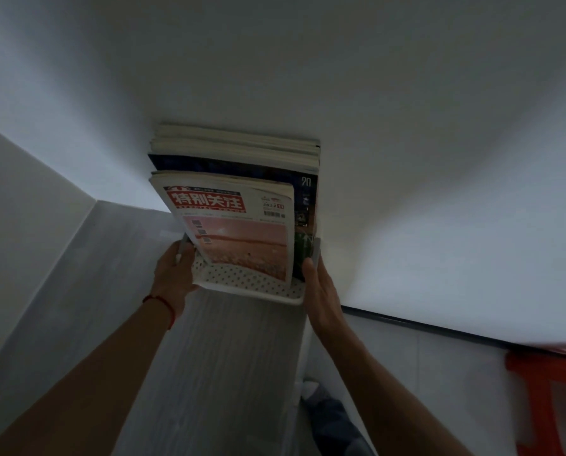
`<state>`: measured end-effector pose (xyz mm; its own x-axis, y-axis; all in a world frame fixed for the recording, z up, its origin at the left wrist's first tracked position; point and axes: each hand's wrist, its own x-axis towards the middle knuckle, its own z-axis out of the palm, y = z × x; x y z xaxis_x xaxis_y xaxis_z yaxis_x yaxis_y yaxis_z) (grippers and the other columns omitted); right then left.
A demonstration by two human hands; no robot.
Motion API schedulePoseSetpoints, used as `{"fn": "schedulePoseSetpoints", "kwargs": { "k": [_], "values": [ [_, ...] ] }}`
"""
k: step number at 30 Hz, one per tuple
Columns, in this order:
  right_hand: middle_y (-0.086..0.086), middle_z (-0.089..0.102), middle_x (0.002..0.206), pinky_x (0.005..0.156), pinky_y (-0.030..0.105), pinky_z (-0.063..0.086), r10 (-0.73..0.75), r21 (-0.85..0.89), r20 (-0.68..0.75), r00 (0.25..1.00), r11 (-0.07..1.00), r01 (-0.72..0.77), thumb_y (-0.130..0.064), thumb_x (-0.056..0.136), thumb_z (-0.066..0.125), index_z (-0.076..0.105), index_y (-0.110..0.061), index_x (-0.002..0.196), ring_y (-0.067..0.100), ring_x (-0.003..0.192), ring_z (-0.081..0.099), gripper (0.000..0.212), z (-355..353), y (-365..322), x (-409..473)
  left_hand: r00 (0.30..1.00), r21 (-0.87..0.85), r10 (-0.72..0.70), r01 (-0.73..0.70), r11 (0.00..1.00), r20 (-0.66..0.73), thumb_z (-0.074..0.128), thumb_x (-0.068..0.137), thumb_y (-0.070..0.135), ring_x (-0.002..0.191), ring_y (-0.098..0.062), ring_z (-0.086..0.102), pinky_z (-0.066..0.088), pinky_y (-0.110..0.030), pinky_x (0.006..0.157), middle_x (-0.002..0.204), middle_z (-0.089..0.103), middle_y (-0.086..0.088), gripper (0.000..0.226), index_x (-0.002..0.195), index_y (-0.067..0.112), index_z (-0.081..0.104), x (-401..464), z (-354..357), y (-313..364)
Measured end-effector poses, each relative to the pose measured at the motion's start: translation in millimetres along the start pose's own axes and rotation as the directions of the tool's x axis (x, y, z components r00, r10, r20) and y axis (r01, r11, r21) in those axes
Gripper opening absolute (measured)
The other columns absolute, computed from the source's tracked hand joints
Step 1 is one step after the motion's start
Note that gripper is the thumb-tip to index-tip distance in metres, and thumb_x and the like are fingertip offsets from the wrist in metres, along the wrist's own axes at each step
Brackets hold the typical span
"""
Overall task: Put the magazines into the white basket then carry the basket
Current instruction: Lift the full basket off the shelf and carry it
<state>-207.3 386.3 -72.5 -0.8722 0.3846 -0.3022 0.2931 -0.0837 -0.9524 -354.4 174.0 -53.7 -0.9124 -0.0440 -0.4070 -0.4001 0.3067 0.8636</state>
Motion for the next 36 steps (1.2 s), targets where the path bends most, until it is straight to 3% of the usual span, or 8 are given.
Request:
{"fn": "schedulePoseSetpoints", "kwargs": {
  "k": [2, 5, 8, 11, 17, 21, 28, 36],
  "values": [
    [-0.015, 0.073, 0.101, 0.072, 0.025, 0.058, -0.027, 0.045, -0.008, 1.0, 0.999, 0.027, -0.057, 0.097, 0.03, 0.051, -0.039, 0.128, 0.008, 0.094, 0.072, 0.042, -1, 2, 4, 1.0, 0.005, 0.001, -0.001, 1.0, 0.005, 0.051, 0.098, 0.04, 0.091, -0.018, 0.069, 0.059, -0.032, 0.059, 0.097, 0.072, 0.007, 0.025, 0.083, 0.053, 0.067, 2, 1, 2],
    [-0.021, 0.073, 0.099, 0.067, 0.019, 0.056, -0.023, 0.053, -0.015, 1.0, 0.998, 0.024, -0.057, 0.097, 0.031, 0.051, -0.05, 0.12, 0.003, 0.092, 0.072, 0.032, -1, -1, 4, 0.999, 0.025, 0.011, -0.011, 1.0, 0.031, 0.05, 0.099, 0.04, 0.092, -0.017, 0.068, 0.058, -0.032, 0.063, 0.099, 0.071, 0.008, 0.023, 0.088, 0.052, 0.066, 2, 1, 3],
    [-0.017, 0.069, 0.11, 0.074, 0.024, 0.056, 0.004, 0.037, -0.017, 1.0, 0.999, -0.004, -0.063, 0.094, 0.031, 0.044, -0.063, 0.121, 0.004, 0.095, 0.071, 0.03, -3, -1, 2, 0.997, 0.046, 0.036, -0.039, 0.998, 0.068, 0.048, 0.1, 0.039, 0.094, -0.015, 0.067, 0.058, -0.031, 0.065, 0.102, 0.069, 0.01, 0.019, 0.108, 0.04, 0.066, 4, -2, 3],
    [-0.012, 0.067, 0.119, 0.081, 0.036, 0.059, 0.025, 0.167, -0.06, 0.998, 0.986, -0.014, -0.057, 0.098, 0.034, 0.045, -0.044, 0.137, 0.005, 0.101, 0.07, 0.042, 1, -4, 9, 0.996, 0.019, 0.034, -0.035, 0.999, 0.077, 0.049, 0.1, 0.037, 0.099, -0.022, 0.067, 0.061, -0.044, 0.076, 0.11, 0.07, -0.002, 0.025, 0.119, 0.03, 0.063, 6, 0, 9],
    [-0.009, 0.07, 0.106, 0.07, 0.032, 0.06, 0.092, 0.107, -0.227, 0.97, 0.992, -0.069, -0.063, 0.101, 0.02, 0.055, -0.036, 0.125, 0.004, 0.086, 0.073, 0.05, 16, -8, 13, 0.996, -0.021, 0.027, -0.025, 0.999, 0.084, 0.049, 0.097, 0.047, 0.095, -0.025, 0.072, 0.062, -0.044, 0.072, 0.106, 0.073, -0.006, 0.024, 0.105, 0.034, 0.067, 3, 0, 8],
    [-0.007, 0.072, 0.105, 0.069, 0.031, 0.061, 0.077, 0.093, -0.22, 0.973, 0.994, -0.058, -0.065, 0.1, 0.019, 0.059, -0.035, 0.118, 0.009, 0.089, 0.073, 0.053, 14, -10, 14, 0.996, -0.023, 0.013, -0.012, 1.0, 0.084, 0.043, 0.098, 0.05, 0.091, -0.022, 0.072, 0.061, -0.038, 0.066, 0.1, 0.074, 0.0, 0.027, 0.091, 0.045, 0.068, 0, 1, 12],
    [-0.005, 0.07, 0.109, 0.068, 0.028, 0.059, 0.054, 0.086, -0.203, 0.978, 0.996, -0.038, -0.059, 0.103, 0.019, 0.056, -0.032, 0.121, 0.009, 0.092, 0.072, 0.05, 12, -10, 16, 0.996, -0.009, -0.003, 0.004, 1.0, 0.089, 0.042, 0.099, 0.048, 0.092, -0.022, 0.071, 0.06, -0.032, 0.061, 0.101, 0.073, -0.001, 0.029, 0.099, 0.036, 0.068, 1, 1, 14],
    [-0.003, 0.07, 0.11, 0.078, 0.045, 0.062, 0.049, 0.103, -0.181, 0.982, 0.994, -0.031, -0.059, 0.104, 0.023, 0.055, -0.031, 0.124, 0.011, 0.093, 0.073, 0.047, 11, -6, 19, 0.991, -0.019, -0.002, 0.005, 1.0, 0.133, 0.044, 0.098, 0.05, 0.096, -0.024, 0.07, 0.061, -0.041, 0.071, 0.106, 0.072, -0.003, 0.028, 0.104, 0.034, 0.066, 7, -4, 13]
  ]
}}
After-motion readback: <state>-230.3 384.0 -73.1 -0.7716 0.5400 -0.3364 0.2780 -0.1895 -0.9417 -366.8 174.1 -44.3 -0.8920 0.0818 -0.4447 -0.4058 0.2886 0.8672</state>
